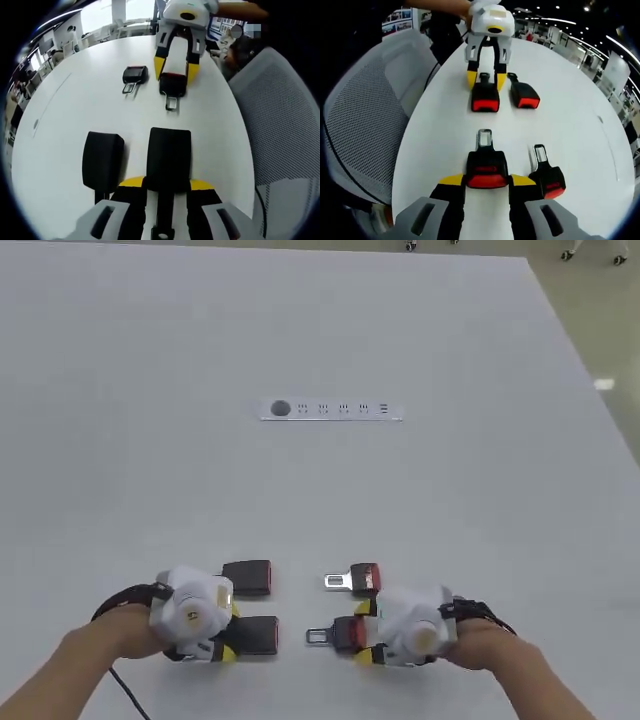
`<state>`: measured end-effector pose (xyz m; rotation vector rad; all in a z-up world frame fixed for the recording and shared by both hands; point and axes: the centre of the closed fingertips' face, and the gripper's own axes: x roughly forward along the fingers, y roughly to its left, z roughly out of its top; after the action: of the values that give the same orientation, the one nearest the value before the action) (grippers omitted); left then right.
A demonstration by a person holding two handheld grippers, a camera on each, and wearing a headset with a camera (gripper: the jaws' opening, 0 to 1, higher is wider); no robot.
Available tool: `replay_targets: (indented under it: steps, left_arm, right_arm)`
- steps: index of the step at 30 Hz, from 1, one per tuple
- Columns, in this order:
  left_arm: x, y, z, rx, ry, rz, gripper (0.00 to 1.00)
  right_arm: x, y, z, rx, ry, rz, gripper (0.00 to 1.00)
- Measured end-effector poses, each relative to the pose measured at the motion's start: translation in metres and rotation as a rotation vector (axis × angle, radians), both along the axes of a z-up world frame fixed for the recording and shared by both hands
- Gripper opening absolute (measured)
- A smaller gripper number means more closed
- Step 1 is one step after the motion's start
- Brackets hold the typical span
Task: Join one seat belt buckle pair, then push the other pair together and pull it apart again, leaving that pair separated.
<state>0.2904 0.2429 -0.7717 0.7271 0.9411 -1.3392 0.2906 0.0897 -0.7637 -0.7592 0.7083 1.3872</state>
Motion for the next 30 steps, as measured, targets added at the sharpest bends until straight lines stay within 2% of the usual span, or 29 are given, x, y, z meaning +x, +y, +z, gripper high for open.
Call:
replay_targets:
  steps: [9,30]
  left_arm:
    - [0.0,0.001,-0.002,0.007,0.007,0.007,0.31]
    - [0.002,0.001,-0.007,0.009,0.009,0.009,0.31]
  right_arm:
    - [0.002,0.012,-0.008,0.005,0.004,-0.004,0.3]
    - [0.003,0.045,-0.009,0.016,0.004,0.0,0.3]
